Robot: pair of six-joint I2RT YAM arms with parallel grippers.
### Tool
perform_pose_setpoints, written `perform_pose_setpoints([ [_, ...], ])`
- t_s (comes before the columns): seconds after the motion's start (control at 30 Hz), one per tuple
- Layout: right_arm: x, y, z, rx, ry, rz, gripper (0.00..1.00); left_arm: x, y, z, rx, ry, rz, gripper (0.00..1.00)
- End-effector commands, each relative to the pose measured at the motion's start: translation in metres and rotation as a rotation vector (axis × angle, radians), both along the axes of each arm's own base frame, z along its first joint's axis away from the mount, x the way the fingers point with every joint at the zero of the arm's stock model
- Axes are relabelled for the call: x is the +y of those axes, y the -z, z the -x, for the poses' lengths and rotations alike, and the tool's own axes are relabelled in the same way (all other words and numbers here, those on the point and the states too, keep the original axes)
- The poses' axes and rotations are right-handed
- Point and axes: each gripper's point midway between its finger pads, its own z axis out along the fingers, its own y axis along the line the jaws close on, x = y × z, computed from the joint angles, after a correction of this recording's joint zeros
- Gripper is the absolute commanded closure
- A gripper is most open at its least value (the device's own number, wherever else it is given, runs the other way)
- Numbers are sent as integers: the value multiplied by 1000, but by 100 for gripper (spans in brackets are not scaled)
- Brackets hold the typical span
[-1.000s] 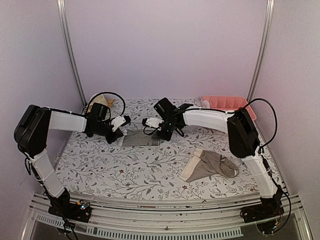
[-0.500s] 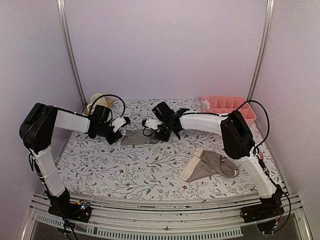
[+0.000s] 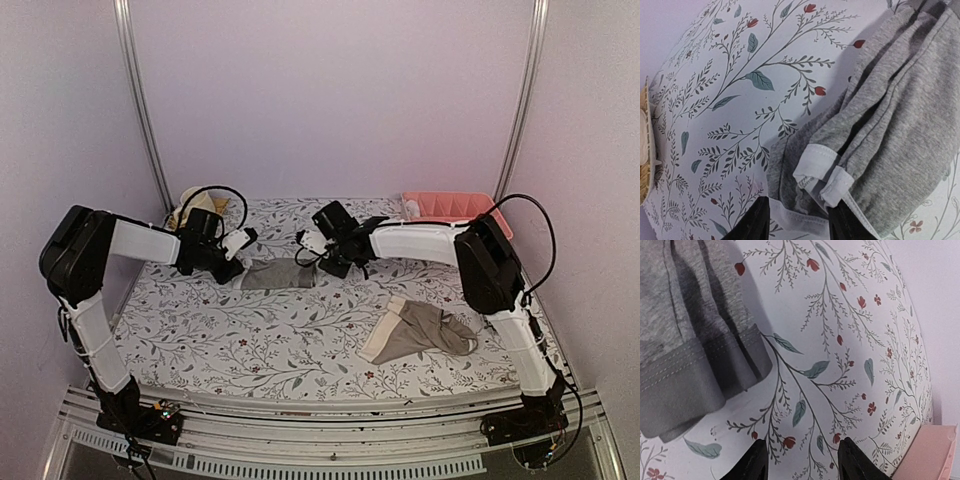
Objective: Roll the underwear
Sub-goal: Fold the underwear at the center of the board.
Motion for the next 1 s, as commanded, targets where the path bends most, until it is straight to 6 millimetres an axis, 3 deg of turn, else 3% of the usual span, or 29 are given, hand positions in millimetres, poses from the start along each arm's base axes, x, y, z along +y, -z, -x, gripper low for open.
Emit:
perform_pose_setpoints([
  [0.0, -4, -104, -1, -135, 26, -170, 53, 9, -14, -18, -56, -58, 7, 56],
  [0.13, 19, -127, 37, -50, -153, -320, 65, 14, -26, -26, -85, -87, 7, 53],
  [0.2, 33, -128, 55, -2, -243, -361, 68, 16, -29, -28, -93, -98, 9, 51],
  [0.3, 51, -112, 63, 37, -296, -345, 75, 19, -33, -31, -98, -115, 20, 46],
  [0.37, 62, -95, 62, 60, -311, -317, 79, 20, -35, -31, -98, -118, 24, 40],
  [0.5, 74, -64, 52, 86, -311, -291, 92, 22, -32, -33, -91, -127, 21, 38],
  [0.57, 79, -64, 50, 84, -322, -300, 95, 24, -29, -35, -86, -131, 17, 38],
  [0.6, 82, -44, 52, 115, -333, -288, 95, 24, -27, -36, -82, -135, 16, 38],
  [0.63, 84, -39, 53, 126, -342, -288, 96, 25, -25, -38, -79, -138, 13, 38],
  [0.97, 86, -13, 38, 108, -314, -269, 96, 24, -14, -43, -50, -138, 15, 38],
])
